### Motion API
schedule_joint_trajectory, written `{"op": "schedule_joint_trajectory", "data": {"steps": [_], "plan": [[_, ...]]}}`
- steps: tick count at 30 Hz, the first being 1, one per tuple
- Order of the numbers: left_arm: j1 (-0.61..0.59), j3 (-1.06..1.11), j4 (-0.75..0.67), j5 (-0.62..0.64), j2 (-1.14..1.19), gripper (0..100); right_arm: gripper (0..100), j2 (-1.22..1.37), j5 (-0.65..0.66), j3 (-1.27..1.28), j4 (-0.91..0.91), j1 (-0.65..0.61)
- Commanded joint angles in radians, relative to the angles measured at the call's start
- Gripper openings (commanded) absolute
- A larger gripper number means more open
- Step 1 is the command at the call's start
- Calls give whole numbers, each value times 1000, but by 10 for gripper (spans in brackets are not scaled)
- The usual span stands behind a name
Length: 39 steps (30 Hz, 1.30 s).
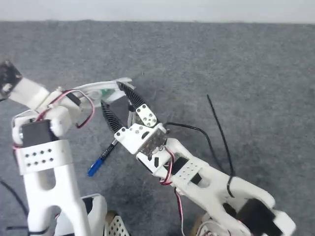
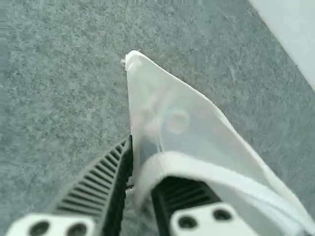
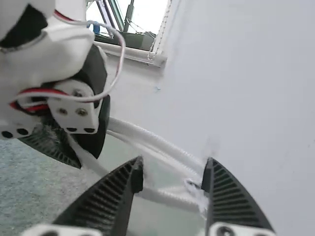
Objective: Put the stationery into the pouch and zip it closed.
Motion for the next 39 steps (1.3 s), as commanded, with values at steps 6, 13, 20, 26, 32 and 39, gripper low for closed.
{"op": "schedule_joint_trajectory", "data": {"steps": [6, 13, 20, 26, 32, 39], "plan": [[-213, -33, -69, 78, -58, 11, 188, -156, -38, -8, 174, 22], [-331, -30, -97, 107, -54, 11, 187, -168, -241, -135, 521, 22], [-423, -30, -97, 176, -52, 11, 187, -157, -374, -393, 1089, 22], [-434, -25, -112, 176, -52, 11, 187, -156, -439, -537, 1374, 22], [-497, -10, -135, 209, -55, 11, 187, -153, -436, -548, 1405, 22], [-506, -10, -137, 212, -54, 11, 187, -1, -439, -611, 1408, 18]]}}
